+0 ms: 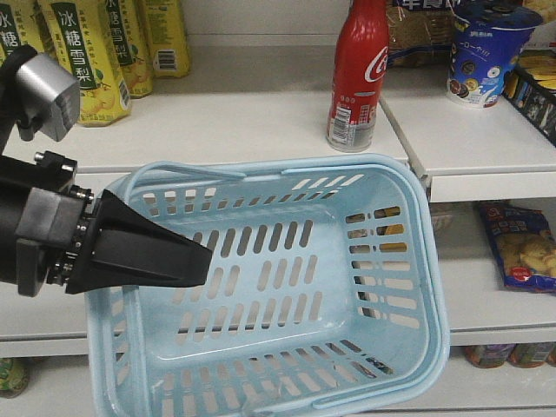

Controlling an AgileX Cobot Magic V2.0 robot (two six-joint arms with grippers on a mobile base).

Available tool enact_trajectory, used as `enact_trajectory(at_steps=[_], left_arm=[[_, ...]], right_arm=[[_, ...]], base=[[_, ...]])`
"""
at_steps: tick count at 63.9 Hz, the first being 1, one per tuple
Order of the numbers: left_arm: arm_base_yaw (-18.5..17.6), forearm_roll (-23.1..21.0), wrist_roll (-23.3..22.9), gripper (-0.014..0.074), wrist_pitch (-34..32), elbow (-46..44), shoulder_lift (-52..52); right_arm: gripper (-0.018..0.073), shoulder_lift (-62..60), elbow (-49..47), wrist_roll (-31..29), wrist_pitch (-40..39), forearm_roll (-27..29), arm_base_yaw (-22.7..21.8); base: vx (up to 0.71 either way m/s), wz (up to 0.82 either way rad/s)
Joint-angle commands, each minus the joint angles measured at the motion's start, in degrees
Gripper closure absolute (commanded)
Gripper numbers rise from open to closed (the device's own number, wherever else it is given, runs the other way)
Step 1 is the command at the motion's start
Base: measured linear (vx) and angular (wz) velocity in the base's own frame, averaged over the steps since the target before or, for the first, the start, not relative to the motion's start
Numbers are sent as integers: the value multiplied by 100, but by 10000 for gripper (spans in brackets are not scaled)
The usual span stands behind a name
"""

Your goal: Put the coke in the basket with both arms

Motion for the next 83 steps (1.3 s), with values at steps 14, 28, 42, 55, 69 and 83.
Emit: enact_trajectory(at_steps=[14, 28, 42, 55, 69, 83], left_arm=[[-26, -567, 14, 604, 12, -149, -141], [-26, -567, 14, 604, 12, -149, -141], [-26, -567, 14, 604, 12, -149, -141], [-26, -567, 14, 604, 12, -149, -141], [-26, -567, 14, 604, 12, -149, -141], [-26, -567, 14, 604, 12, -149, -141]], right_arm=[[564, -105, 87, -13, -443, -27, -23], [564, -105, 87, -13, -443, -27, -23], [564, -105, 87, -13, -443, -27, -23], [564, -105, 87, -13, -437, -27, -23], [564, -105, 87, -13, -437, -27, -23], [564, -105, 87, -13, -437, -27, -23]], base=[[5, 0], [5, -2], [4, -2], [2, 2], [0, 0], [0, 0]])
